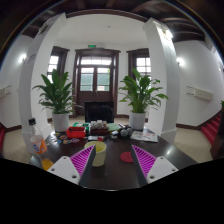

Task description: Pour water

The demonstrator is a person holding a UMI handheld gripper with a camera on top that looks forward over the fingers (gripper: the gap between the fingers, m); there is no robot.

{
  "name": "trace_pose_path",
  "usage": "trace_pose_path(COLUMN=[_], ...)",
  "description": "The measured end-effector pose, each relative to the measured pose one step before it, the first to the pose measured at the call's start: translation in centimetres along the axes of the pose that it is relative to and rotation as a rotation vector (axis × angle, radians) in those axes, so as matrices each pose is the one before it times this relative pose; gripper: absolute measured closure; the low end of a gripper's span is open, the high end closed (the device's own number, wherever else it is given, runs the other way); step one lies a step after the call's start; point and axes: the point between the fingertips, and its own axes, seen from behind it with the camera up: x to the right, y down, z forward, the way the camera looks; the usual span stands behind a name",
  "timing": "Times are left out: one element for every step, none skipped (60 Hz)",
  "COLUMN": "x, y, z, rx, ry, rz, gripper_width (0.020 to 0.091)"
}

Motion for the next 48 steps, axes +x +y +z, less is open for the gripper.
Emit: trace_pose_path(x=[-0.177, -0.552, -0.537, -0.712, -0.950, -0.984, 1.466, -0.533, -0.541, -0.547, -0.635, -0.669, -0.630, -0.579, -0.563, -0.975, -0.712, -0.691, -0.625, -0.695, -0.668, -0.564, -0.833, -0.650, -0.612, -0.634, -0.623, -0.732, -1.031, -0.701, -0.736, -0.915, -0.728, -1.361, -0.785, -0.743, -0.551, -0.485, -0.428, -0.172, -0.238, -0.160, -0.138, -0.062, -0.054, -0.001, 0.010, 0.038], y=[0.080, 0.445, 0.412, 0.479, 0.668, 0.644, -2.312, 0.200, 0.226, 0.543, 0.219, 0.175, 0.127, 0.138, 0.156, 0.637, 0.274, 0.316, 0.272, 0.281, 0.284, 0.227, 0.646, 0.203, 0.194, 0.117, 0.087, 0.132, 0.509, 0.143, 0.120, 0.195, 0.038, 0.070, -0.066, -0.113, -0.227, -0.230, -0.265, -0.278, -0.237, -0.220, -0.175, -0.109, -0.130, -0.144, -0.135, -0.131], z=[-0.030, -0.195, -0.149, -0.100, -0.123, -0.117, 0.394, -0.070, -0.089, -0.251, -0.120, -0.032, -0.076, -0.117, -0.142, -0.261, -0.192, -0.057, 0.038, 0.019, 0.000, 0.035, 0.090, 0.176, 0.254, 0.270, 0.369, 0.629, 0.928, 0.509, 0.521, 0.515, 0.472, 0.151, 0.289, 0.304, 0.296, 0.230, 0.324, 0.199, 0.260, 0.266, 0.254, 0.306, 0.299, 0.338, 0.301, 0.367], rx=[0.00069, -0.00101, -0.00152, -0.00071, 0.00106, 0.00169, -0.00042, -0.00123, -0.00134, -0.00127, -0.00111, -0.00046, -0.00072, -0.00087, -0.00008, -0.00030, -0.00160, -0.00227, -0.00247, -0.00310, -0.00377, -0.00339, -0.00143, -0.00041, -0.00049, 0.00021, 0.00040, 0.00065, 0.00172, 0.00029, 0.00098, 0.00152, 0.00196, 0.00275, 0.00241, 0.00228, 0.00316, 0.00356, 0.00399, 0.00312, 0.00297, 0.00109, 0.00025, 0.00102, 0.00150, 0.00263, 0.00390, 0.00403], ry=[-0.00295, -0.00595, -0.00744, -0.01062, -0.01028, -0.01123, -0.01331, -0.01441, -0.01459, -0.01519, -0.01347, -0.01300, -0.01344, -0.01385, -0.01385, -0.01355, -0.01343, -0.01307, -0.01388, -0.01386, -0.01296, -0.01221, -0.01189, -0.01138, -0.01047, -0.00927, -0.00823, -0.00733, -0.00536, -0.00511, -0.00361, -0.00288, -0.00362, -0.00234, -0.00342, -0.00264, -0.00156, -0.00075, -0.00004, -0.00004, 0.00084, 0.00143, 0.00076, 0.00069, 0.00139, 0.00235, 0.00271, 0.00301], rz=[0.0030, 0.0044, 0.0026, 0.0033, 0.0041, 0.0046, 0.0013, 0.0060, 0.0057, 0.0046, 0.0058, 0.0047, 0.0030, 0.0018, 0.0004, -0.0002, -0.0008, -0.0022, -0.0039, -0.0046, -0.0042, -0.0039, -0.0047, -0.0043, -0.0050, -0.0052, -0.0058, -0.0052, -0.0050, -0.0054, -0.0047, -0.0044, -0.0049, -0.0017, -0.0021, -0.0013, -0.0006, 0.0001, -0.0006, -0.0011, -0.0011, -0.0010, -0.0010, -0.0016, -0.0012, -0.0007, -0.0003, -0.0002], gripper_width=[0.0401, 0.0401, 0.0402, 0.0401, 0.0399, 0.0401, 0.0402, 0.0403, 0.0402, 0.0401, 0.0401, 0.0400, 0.0399, 0.0400, 0.0401, 0.0402, 0.0401, 0.0400, 0.0400, 0.0401, 0.0400, 0.0402, 0.0401, 0.0401, 0.0399, 0.0399, 0.0399, 0.0401, 0.0399, 0.0397, 0.0399, 0.0398, 0.0399, 0.0397, 0.0397, 0.0396, 0.0396, 0.0391, 0.0389, 0.0388, 0.0389, 0.0391, 0.0391, 0.0391, 0.0390, 0.0389, 0.0388, 0.0389])
